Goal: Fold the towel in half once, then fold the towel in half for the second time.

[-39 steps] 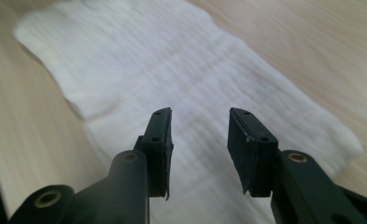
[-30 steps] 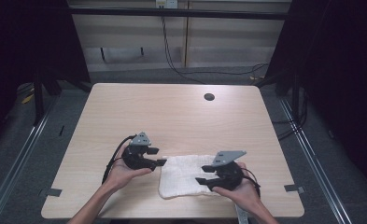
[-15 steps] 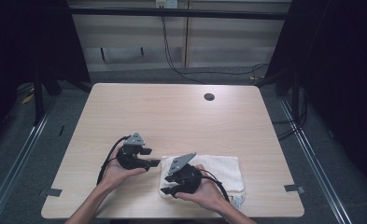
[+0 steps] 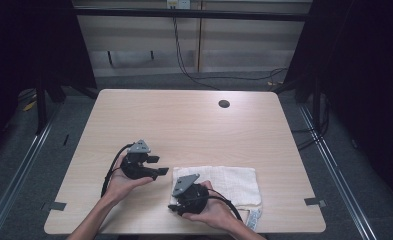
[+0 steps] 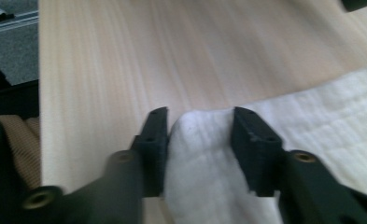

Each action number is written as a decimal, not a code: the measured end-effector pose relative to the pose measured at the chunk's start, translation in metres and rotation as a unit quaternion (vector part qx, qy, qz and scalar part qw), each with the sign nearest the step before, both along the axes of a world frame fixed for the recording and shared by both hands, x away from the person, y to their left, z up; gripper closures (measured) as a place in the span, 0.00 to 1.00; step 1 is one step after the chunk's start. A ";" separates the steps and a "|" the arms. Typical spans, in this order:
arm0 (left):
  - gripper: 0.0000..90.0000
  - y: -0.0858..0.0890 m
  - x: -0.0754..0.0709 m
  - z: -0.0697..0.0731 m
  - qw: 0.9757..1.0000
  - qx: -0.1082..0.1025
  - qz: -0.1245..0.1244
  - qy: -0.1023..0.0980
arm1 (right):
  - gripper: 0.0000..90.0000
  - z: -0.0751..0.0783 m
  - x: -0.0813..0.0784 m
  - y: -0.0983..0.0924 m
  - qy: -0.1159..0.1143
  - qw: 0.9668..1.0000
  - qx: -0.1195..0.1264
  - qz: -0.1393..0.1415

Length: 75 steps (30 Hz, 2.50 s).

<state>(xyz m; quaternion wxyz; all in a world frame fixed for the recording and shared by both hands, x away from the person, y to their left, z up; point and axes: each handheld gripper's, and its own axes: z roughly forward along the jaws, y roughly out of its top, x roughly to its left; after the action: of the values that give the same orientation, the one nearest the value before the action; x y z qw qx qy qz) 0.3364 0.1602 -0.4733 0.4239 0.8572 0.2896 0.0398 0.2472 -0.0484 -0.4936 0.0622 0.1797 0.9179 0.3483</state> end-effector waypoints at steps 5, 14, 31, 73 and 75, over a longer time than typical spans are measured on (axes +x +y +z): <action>0.42 -0.004 -0.001 -0.002 1.000 0.000 -0.008 0.001 | 0.89 0.000 0.006 -0.003 0.004 1.000 0.000 -0.015; 0.53 -0.017 0.002 -0.014 1.000 0.011 -0.025 0.015 | 0.91 0.000 0.006 -0.003 0.031 0.999 0.016 -0.008; 0.63 -0.038 0.001 -0.026 0.996 0.050 -0.069 -0.001 | 0.91 0.000 0.003 -0.004 0.031 0.999 0.018 -0.005; 0.95 -0.005 -0.003 0.000 0.997 -0.053 -0.054 0.032 | 0.92 0.034 -0.002 -0.007 0.037 0.995 0.094 -0.006; 0.95 -0.002 -0.003 0.002 0.997 -0.054 -0.051 0.030 | 0.92 0.037 -0.001 -0.006 0.038 0.994 0.103 -0.003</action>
<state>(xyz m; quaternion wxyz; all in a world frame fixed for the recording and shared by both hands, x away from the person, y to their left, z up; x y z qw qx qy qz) 0.3330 0.1583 -0.4712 0.4624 0.8473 0.2603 -0.0236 0.2461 -0.0546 -0.4566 0.0096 0.2015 0.8782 0.4337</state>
